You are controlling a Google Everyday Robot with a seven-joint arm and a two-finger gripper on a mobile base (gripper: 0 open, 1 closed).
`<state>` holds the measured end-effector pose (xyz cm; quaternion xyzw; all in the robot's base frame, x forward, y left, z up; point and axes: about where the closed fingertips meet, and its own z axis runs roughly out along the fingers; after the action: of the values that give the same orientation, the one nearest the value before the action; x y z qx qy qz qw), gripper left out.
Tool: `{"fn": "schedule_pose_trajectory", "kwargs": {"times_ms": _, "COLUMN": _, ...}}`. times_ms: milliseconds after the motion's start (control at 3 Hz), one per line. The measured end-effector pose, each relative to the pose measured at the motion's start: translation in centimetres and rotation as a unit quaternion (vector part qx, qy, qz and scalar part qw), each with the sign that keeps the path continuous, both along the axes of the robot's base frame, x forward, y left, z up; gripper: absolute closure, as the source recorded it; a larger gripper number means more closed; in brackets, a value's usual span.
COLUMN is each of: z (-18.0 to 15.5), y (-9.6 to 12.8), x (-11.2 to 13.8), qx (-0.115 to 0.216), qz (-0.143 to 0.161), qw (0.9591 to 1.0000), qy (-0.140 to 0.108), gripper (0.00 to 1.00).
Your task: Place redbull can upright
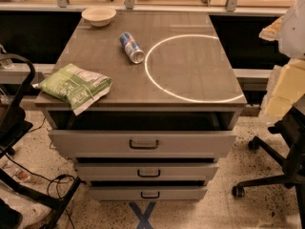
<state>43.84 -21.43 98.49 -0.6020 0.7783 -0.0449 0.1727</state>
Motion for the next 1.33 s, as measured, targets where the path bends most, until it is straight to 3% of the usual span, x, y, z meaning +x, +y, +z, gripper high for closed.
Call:
{"fn": "schedule_pose_trajectory", "kwargs": {"times_ms": 333, "z": 0.0, "y": 0.0, "x": 0.0, "qx": 0.0, "qz": 0.0, "qw": 1.0, "qy": 0.0, "gripper": 0.0}}
{"fn": "schedule_pose_trajectory", "kwargs": {"times_ms": 667, "z": 0.7, "y": 2.8, "x": 2.3, "qx": 0.009, "qz": 0.024, "qw": 0.9996, "qy": -0.01, "gripper": 0.0}}
{"fn": "schedule_pose_trajectory", "kwargs": {"times_ms": 1000, "z": 1.5, "y": 6.5, "x": 8.1, "qx": 0.029, "qz": 0.005, "qw": 0.9995, "qy": -0.012, "gripper": 0.0}}
{"fn": "schedule_pose_trajectory", "kwargs": {"times_ms": 1333, "z": 1.9, "y": 8.4, "x": 12.3, "qx": 0.026, "qz": -0.06, "qw": 0.9978, "qy": 0.001, "gripper": 0.0}}
